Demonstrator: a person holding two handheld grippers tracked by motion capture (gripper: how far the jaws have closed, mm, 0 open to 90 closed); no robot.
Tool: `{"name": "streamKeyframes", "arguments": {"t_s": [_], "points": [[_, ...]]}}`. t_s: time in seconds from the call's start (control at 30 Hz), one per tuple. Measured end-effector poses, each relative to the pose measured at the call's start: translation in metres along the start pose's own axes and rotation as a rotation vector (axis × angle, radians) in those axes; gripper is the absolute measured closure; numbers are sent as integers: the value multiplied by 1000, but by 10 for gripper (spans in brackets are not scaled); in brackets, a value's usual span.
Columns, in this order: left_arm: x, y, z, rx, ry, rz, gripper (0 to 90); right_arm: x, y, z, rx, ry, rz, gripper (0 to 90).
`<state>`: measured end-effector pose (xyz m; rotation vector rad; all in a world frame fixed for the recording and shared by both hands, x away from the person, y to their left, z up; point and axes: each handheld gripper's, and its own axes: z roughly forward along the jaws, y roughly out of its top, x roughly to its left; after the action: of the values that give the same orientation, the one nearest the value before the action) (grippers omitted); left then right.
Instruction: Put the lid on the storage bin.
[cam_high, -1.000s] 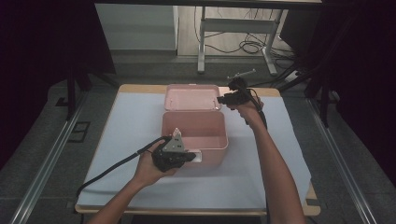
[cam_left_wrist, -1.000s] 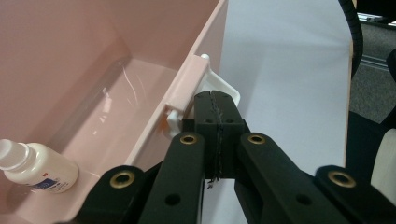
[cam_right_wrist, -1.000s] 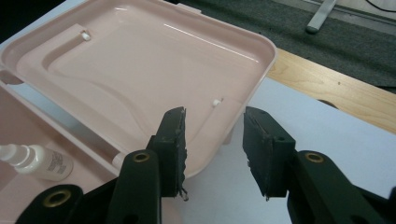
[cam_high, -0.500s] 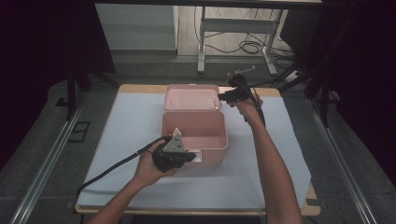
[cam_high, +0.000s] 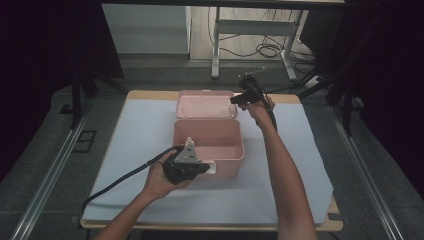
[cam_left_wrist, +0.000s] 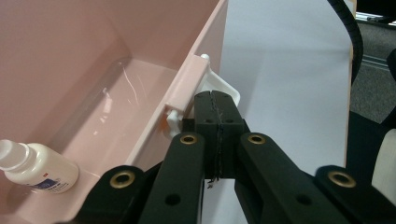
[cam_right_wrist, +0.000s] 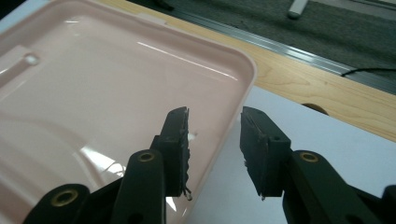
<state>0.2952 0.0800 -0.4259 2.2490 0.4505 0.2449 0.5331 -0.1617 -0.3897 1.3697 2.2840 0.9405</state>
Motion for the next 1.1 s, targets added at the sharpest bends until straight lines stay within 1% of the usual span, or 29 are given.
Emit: {"name": "streamKeyframes", "arguments": {"t_s": [0.13,0.23,0.47,0.6,0.73,0.83,0.97,1.0,1.1], "points": [[0,0,0,-2,1,0,900,0,1,10,17,-20,22,634],[0,0,0,-3,1,1,900,-2,0,17,35,-23,31,644],[0,0,0,-3,2,0,900,-6,0,23,40,-18,62,695],[0,0,0,-4,2,2,900,-7,-1,28,49,-12,88,717],[0,-1,0,-6,1,3,900,-10,-1,30,49,-9,106,742],[0,-1,0,-6,1,4,900,-11,-1,32,62,-7,124,755],[0,-1,0,-7,2,4,900,-10,1,32,69,-18,125,775],[0,-1,0,-7,1,4,900,-9,2,31,66,-23,121,781],[0,-1,0,-6,1,4,900,-8,3,29,61,-34,128,795]]}}
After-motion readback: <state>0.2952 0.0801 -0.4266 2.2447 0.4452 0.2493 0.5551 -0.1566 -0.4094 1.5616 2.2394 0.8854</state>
